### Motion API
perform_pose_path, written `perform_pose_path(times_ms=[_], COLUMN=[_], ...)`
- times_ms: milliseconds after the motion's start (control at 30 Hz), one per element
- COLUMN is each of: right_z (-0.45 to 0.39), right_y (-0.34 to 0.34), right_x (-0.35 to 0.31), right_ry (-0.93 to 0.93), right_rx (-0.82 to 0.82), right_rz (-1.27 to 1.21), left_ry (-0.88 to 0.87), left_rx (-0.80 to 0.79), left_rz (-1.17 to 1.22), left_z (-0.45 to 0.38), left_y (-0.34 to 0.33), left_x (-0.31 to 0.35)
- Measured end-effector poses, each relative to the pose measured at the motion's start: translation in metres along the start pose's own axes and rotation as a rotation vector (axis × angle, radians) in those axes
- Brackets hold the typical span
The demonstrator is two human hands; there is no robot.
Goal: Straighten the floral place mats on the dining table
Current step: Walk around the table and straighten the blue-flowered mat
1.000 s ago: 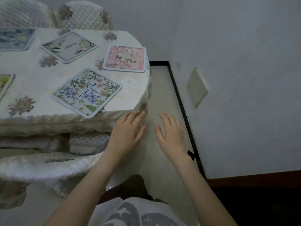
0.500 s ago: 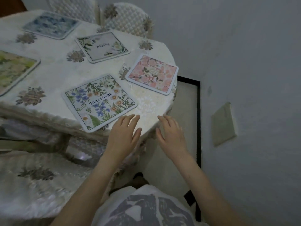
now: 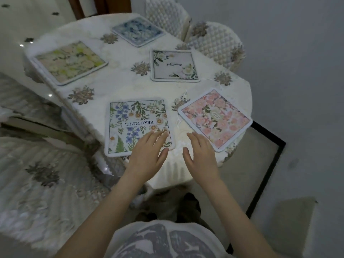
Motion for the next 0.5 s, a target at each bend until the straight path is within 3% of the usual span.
perform_pose_path(times_ms=[200,500], right_z=[-0.044,-0.109], right_y=[-0.008,0.004], right_x=[0.045,0.048], right_ry=[0.231,0.504], right_rx=[-0.218,-0.285], right_rz=[0.032,-0.012], left_ry=[0.286,0.564], left_rx=[0.058,0.246], left_rz=[-0.005,-0.029], left_z=[-0.012,-0.026], left_y=[-0.03,-0.012], left_x=[0.018,0.03])
Point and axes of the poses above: each hand's wrist, its own z-axis away from the middle knuckle, its own y-axis out of the back of the hand, x = y × z, the point moved 6 cm from there along -z, towards the middle knuckle, and after that the axes turned 6 degrees about z, right-handed, at the moved point
